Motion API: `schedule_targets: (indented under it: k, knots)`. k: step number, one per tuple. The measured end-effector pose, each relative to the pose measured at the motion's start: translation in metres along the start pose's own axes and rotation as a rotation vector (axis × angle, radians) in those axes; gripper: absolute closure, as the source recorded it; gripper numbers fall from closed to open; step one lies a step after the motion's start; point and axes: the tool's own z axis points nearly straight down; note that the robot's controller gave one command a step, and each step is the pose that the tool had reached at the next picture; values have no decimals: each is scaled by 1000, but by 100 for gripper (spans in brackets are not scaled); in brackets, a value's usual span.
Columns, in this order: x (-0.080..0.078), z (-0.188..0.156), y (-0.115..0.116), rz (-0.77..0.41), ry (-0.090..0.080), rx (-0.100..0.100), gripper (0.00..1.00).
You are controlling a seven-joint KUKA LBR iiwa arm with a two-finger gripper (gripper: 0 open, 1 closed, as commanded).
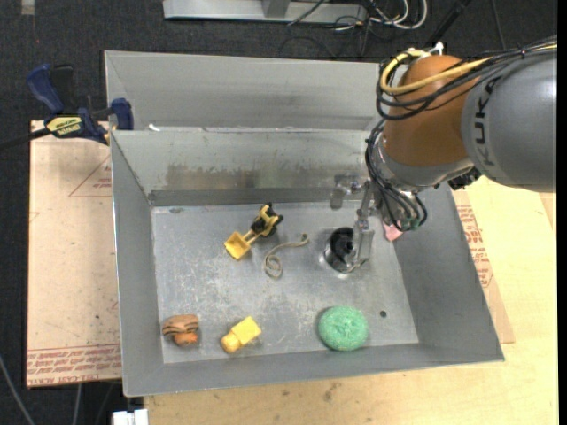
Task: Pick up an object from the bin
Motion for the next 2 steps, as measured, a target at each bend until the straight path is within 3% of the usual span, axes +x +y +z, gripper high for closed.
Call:
schedule_targets:
  k: [1,2]
  knots:
    - [9,85,-18,-272,8,-2,100]
    - [9,85,-18,-272,8,-2,0]
